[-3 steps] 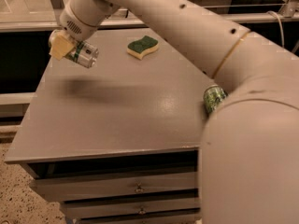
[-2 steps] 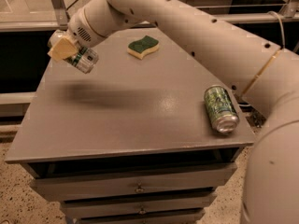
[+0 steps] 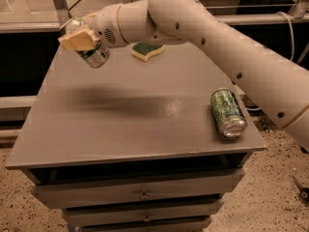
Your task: Pick 7up can
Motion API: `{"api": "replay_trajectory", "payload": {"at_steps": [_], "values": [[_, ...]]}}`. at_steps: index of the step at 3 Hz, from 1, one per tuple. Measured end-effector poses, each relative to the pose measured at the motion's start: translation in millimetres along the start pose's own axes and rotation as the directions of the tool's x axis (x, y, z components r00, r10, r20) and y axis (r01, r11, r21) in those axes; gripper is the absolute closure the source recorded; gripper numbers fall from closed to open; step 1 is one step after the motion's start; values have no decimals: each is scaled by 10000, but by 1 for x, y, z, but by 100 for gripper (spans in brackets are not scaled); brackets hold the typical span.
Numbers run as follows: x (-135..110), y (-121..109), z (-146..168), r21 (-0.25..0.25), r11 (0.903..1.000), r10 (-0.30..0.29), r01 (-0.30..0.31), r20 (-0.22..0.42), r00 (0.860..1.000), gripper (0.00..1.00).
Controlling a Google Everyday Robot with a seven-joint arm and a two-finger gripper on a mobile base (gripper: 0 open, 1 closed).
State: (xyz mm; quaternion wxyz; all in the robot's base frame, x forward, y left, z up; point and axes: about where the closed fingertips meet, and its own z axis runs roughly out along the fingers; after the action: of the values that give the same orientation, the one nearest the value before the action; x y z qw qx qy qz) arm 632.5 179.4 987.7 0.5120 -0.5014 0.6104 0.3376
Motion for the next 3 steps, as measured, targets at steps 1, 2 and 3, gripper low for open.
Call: {"api": "replay_trajectory", "payload": {"at_steps": [1,2,3], "values": [[1,6,-3,43,9999,108,-109,206,9997,100],[5,22,-7,-5,9997,259,-259,350,9990,100],[16,37,-7,69,9992,383,-388,636,9972,100]]}}
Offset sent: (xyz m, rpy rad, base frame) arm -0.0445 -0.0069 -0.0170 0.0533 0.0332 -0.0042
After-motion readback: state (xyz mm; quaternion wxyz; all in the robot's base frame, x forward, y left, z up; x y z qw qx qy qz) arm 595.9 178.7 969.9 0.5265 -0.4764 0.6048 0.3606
